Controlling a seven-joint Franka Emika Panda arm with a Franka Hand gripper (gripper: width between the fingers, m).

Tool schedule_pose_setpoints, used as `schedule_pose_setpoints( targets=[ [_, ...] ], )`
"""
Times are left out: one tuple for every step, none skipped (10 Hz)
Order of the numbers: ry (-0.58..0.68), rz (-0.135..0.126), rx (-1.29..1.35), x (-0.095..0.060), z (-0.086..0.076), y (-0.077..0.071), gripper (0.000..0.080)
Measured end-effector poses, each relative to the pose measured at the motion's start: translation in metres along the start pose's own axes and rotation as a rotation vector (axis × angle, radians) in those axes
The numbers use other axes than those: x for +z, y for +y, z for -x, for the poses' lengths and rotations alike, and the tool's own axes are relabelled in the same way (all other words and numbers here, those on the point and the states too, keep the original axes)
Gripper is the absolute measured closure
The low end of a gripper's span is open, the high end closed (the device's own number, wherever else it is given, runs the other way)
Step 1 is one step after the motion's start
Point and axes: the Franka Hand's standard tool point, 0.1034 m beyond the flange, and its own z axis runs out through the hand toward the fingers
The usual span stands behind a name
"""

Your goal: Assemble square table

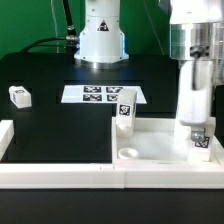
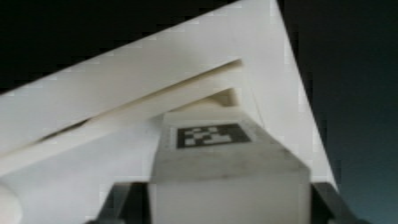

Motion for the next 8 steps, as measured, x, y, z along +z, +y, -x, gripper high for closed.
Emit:
schedule_pose_setpoints(
  targets=[
    [-0.019, -0.022, 0.033, 0.0000, -0.0004, 0.0001, 0.0501],
    [-0.022, -0.034, 0.052, -0.0003, -0.0015, 0.0001, 0.0497],
    [-0.015, -0.038, 0.035, -0.0008, -0.0019, -0.0001, 0.0497],
    [-0.014, -0.039, 0.017, -0.0008, -0.0018, -0.0001, 0.0497],
    [-0.013, -0.038, 0.015, -0.0001, -0.0020, 0.0003, 0.0422],
    [-0.013, -0.038, 0.013, 0.0003, -0.0022, 0.0005, 0.0276],
    [-0.013, -0.041, 0.008, -0.0001, -0.0016, 0.0006, 0.0276],
    [-0.016, -0.053, -0.022, -0.0031, -0.0014, 0.0019, 0.0178]
  ],
)
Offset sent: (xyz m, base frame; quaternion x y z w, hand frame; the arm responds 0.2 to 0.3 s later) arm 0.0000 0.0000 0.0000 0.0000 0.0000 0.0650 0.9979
